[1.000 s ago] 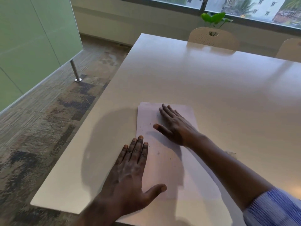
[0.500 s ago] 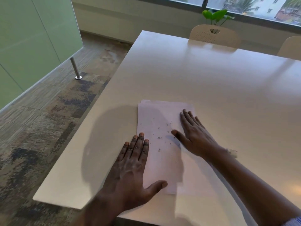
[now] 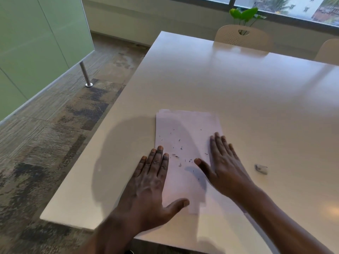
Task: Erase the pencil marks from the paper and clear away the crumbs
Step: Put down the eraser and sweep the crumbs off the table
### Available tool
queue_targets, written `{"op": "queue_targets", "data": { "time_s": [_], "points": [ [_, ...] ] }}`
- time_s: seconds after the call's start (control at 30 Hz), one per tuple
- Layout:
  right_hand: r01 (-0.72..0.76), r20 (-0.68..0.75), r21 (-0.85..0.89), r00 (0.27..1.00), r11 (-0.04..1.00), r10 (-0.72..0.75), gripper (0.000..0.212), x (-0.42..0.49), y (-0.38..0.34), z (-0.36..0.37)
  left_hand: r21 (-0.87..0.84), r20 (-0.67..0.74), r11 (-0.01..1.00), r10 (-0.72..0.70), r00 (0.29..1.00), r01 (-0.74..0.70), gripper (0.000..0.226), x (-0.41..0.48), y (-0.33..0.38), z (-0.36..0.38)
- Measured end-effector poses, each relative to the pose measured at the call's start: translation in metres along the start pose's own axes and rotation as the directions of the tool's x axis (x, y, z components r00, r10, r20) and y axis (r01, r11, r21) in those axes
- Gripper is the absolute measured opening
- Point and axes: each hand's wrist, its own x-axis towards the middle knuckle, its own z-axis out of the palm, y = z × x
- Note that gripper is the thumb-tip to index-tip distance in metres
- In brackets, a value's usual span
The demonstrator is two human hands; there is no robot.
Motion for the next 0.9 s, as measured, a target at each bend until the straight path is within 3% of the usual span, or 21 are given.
{"op": "queue_targets", "data": {
  "time_s": [0.1, 0.23, 0.3, 0.43, 0.53, 0.77, 0.9],
  "points": [
    [-0.027, 0.075, 0.005, 0.997, 1.0, 0.026, 0.11, -0.005, -0.014, 0.005, 0.005, -0.004, 1.0, 0.002, 1.0, -0.002, 0.119, 0.0, 0.0, -0.001],
    [0.177, 0.096, 0.063, 0.978, 0.982, -0.183, 0.099, -0.015, -0.056, 0.005, -0.005, -0.011, 1.0, 0.003, 1.0, -0.003, 0.116, 0.001, -0.001, 0.0],
    [0.209, 0.082, 0.124, 0.972, 0.97, -0.22, 0.093, -0.011, -0.06, 0.001, -0.002, 0.001, 1.0, -0.006, 1.0, 0.006, 0.118, 0.001, 0.0, -0.002],
    [0.063, -0.056, 0.139, 0.997, 0.988, -0.055, 0.096, 0.019, -0.022, -0.005, -0.048, -0.034, 0.999, -0.001, 0.999, -0.001, 0.117, -0.004, 0.001, -0.007],
    [-0.055, -0.031, 0.099, 0.998, 0.994, 0.058, 0.1, 0.035, 0.002, -0.002, -0.038, -0.147, 0.999, -0.012, 0.989, 0.006, 0.112, -0.014, -0.004, -0.006],
    [-0.041, 0.003, 0.036, 0.999, 0.999, 0.041, 0.101, 0.039, -0.011, 0.001, 0.068, -0.188, 0.997, -0.024, 0.982, 0.038, 0.099, -0.035, -0.015, 0.017],
    [0.097, 0.057, 0.058, 0.993, 0.994, -0.101, 0.099, 0.043, -0.047, 0.0, 0.08, -0.201, 0.996, -0.03, 0.979, 0.047, 0.097, -0.035, -0.012, 0.017]
  ]
}}
